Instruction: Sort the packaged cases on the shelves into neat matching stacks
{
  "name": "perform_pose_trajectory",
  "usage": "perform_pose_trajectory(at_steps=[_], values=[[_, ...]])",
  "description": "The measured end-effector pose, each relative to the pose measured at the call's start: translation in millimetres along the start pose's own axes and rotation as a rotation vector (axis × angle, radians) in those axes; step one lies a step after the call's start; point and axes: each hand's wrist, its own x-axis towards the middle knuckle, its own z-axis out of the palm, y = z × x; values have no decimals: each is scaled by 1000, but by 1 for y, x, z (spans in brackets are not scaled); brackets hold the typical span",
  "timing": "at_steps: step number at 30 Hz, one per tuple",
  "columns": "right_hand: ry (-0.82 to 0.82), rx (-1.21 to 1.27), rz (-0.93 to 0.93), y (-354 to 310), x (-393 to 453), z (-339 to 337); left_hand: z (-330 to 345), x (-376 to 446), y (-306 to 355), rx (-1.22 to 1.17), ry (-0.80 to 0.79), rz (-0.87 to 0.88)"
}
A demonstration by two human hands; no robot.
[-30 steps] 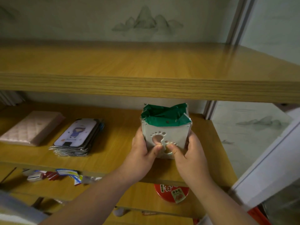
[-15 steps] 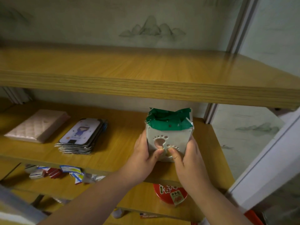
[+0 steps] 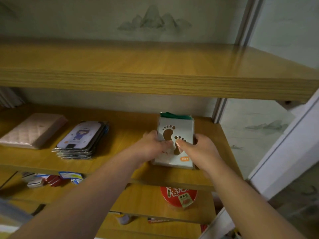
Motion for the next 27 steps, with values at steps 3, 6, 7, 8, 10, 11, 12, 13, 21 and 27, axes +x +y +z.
perform_pose_trajectory(at_steps=[3,6,7,8,10,11,12,13,21,27], values=[[-18,-4,42,2,9,0,-2,9,2,-30,-52,-44],[-15,-27,78,6,15,1,-2,12,3,-85,-97,-76],[-26,-40,88,6,16,1,-1,12,4,-71,-101,-80],[-44,-57,94,6,17,1,0,13,4,-49,-94,-81],[-80,-113,87,6,21,1,4,13,5,-1,-58,-84],[-83,-142,82,5,23,1,5,13,6,14,-30,-86],[-79,-168,78,6,25,2,6,13,7,22,-2,-88],[-70,-195,75,7,25,4,8,12,7,31,29,-87],[93,-347,-6,14,17,9,17,-4,11,137,237,0],[196,-420,-70,2,-17,-3,-13,-30,-8,427,236,154]])
